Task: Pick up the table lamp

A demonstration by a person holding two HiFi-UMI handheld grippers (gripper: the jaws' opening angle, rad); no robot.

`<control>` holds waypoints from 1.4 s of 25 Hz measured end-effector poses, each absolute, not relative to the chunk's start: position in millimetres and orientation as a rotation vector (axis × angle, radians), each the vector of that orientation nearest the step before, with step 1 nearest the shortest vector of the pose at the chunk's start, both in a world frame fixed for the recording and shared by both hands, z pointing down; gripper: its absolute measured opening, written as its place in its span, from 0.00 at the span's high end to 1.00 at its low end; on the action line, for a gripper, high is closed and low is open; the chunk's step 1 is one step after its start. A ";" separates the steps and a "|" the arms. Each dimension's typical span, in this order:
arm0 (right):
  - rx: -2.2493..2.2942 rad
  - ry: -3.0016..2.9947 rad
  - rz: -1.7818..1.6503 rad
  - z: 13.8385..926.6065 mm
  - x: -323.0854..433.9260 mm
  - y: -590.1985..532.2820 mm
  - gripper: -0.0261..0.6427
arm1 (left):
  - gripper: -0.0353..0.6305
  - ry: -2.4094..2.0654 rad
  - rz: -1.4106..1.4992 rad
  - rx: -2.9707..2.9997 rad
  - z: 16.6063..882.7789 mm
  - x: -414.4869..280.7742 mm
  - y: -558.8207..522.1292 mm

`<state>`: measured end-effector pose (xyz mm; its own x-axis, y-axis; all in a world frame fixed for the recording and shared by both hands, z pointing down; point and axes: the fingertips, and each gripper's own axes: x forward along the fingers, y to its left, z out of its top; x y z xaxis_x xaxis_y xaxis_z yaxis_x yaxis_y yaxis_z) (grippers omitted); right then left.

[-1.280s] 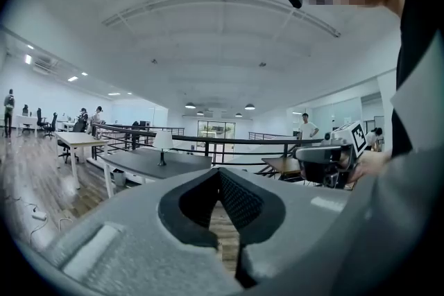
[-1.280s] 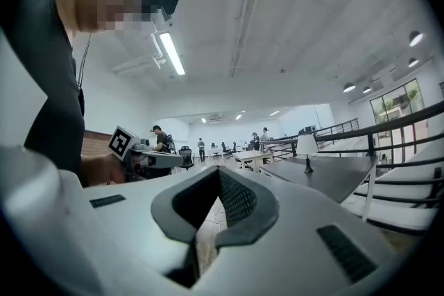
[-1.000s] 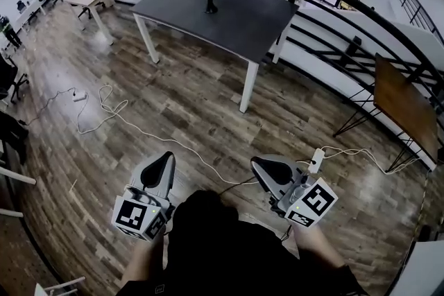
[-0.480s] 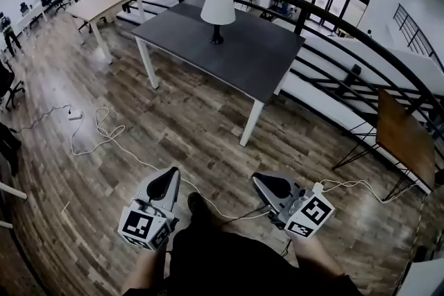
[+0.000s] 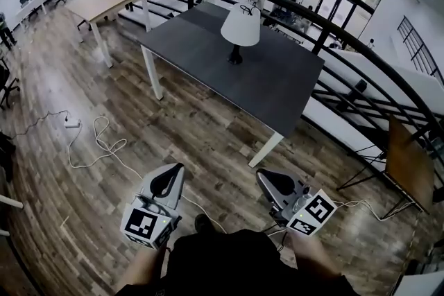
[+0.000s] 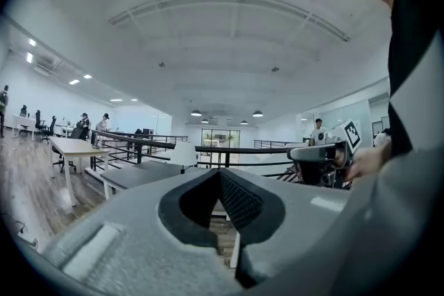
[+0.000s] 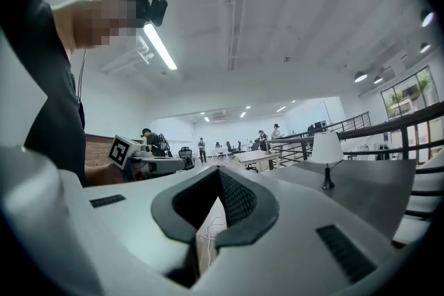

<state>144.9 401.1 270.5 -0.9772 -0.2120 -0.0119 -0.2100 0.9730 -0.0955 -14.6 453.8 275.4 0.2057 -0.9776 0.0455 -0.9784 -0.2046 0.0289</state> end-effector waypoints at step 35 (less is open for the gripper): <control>-0.394 3.083 -0.187 281.3 46.7 2.3 0.95 | 0.94 -1.852 0.043 2.375 278.7 -109.9 46.1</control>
